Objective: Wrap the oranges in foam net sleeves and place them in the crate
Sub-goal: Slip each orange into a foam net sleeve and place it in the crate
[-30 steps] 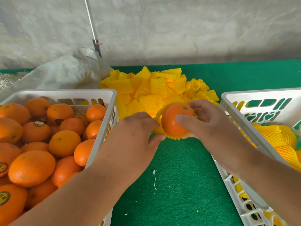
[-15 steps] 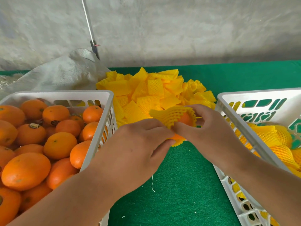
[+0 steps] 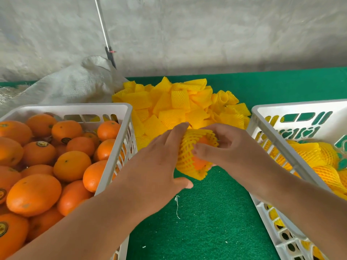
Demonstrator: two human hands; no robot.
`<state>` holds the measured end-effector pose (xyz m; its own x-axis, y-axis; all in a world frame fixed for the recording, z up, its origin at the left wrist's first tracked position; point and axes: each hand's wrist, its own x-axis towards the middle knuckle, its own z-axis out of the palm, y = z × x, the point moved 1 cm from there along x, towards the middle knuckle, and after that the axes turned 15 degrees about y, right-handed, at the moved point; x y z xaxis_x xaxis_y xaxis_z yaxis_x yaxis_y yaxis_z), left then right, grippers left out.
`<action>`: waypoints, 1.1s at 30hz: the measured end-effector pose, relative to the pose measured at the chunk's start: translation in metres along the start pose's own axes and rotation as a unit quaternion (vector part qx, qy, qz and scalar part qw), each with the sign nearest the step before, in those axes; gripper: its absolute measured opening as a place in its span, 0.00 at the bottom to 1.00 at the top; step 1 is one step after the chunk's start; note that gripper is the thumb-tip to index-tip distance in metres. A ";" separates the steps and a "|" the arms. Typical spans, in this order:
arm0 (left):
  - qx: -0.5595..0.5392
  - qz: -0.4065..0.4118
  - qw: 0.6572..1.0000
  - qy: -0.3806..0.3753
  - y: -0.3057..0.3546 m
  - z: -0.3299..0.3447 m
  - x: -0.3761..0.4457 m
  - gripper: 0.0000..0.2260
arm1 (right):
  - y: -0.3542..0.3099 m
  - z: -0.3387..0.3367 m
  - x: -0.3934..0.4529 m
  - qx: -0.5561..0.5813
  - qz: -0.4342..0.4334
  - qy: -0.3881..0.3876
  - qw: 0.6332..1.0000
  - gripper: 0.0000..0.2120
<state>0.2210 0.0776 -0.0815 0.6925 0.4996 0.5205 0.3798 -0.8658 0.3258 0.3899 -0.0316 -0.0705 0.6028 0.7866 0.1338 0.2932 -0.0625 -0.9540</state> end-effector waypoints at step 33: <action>-0.030 -0.094 0.995 0.007 0.005 -0.003 -0.001 0.22 | 0.007 -0.003 -0.002 -0.077 -0.037 0.060 0.995 0.08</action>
<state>0.2206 0.0731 -0.0780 0.6038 0.6535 0.4564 0.4642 -0.7538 0.4652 0.3933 -0.0356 -0.0764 0.6567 0.7140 0.2428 0.4447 -0.1066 -0.8893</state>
